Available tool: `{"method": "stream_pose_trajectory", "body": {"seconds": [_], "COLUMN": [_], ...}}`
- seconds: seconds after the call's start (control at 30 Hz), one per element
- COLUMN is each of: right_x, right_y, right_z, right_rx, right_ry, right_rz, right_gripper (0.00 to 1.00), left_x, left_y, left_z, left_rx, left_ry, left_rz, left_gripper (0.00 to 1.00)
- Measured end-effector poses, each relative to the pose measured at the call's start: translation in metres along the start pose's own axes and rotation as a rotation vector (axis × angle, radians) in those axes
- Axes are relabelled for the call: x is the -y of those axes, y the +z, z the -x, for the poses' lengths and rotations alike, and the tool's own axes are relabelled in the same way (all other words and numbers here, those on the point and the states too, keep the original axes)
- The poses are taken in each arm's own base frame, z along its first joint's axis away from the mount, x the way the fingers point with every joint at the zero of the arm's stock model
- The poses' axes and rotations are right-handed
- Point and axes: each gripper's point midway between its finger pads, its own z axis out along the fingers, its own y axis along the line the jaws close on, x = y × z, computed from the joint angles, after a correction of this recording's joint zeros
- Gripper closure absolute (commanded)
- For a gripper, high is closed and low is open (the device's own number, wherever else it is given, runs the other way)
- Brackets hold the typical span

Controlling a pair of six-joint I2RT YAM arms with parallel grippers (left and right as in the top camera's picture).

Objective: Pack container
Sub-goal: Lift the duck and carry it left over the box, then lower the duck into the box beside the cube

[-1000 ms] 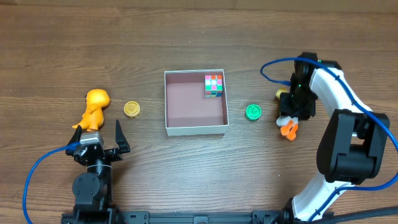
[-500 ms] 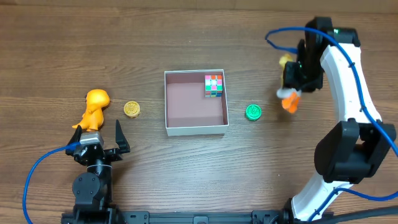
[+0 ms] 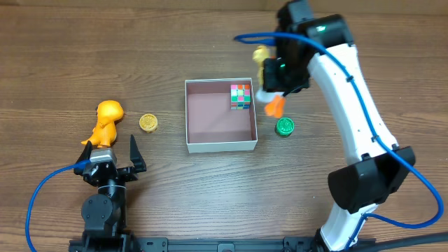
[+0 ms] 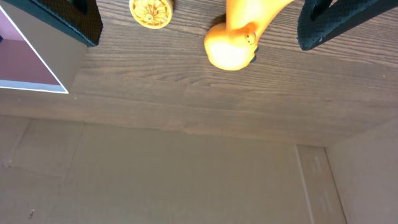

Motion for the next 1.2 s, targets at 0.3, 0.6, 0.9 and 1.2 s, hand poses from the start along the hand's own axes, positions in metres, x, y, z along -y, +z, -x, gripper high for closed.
{"method": "stream_pose_trajectory", "body": {"seconds": [0.3,0.6,0.9,1.2], "right_x": [-0.056,-0.057,-0.053,-0.053], "right_y": [0.007,0.037,0.06,0.082], "right_z": [-0.017,-0.015,-0.019,-0.022], "right_rx": [-0.012,-0.017,-0.035,-0.044], "right_ry": [-0.062,-0.037,-0.012,0.012], "right_rz": [0.039,0.041,0.041,0.057], "right_gripper": [0.69,0.69,0.66,0.66], "left_x": [0.0,0.0,0.0,0.0], "left_y": [0.0,0.0,0.0,0.0], "left_z": [0.0,0.0,0.0,0.0], "left_rx": [0.0,0.0,0.0,0.0], "left_ry": [0.0,0.0,0.0,0.0], "left_rz": [0.0,0.0,0.0,0.0], "left_gripper": [0.0,0.0,0.0,0.0]}}
